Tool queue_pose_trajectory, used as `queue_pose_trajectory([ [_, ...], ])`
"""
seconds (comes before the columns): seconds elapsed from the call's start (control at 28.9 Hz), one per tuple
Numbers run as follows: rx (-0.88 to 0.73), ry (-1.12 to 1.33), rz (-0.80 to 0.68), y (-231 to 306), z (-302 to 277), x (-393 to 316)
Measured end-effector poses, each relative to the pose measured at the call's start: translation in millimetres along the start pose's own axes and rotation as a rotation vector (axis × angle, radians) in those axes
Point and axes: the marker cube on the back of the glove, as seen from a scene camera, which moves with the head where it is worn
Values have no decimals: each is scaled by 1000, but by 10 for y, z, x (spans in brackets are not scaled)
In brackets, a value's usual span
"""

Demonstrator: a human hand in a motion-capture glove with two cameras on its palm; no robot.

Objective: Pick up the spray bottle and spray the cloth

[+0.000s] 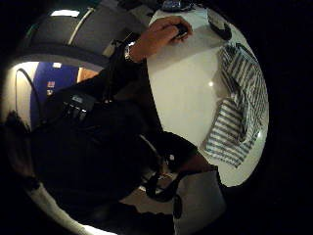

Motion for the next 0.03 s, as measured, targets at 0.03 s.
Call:
queue_pose_trajectory([
  [0.03,1,2,-2,1,2,-5],
])
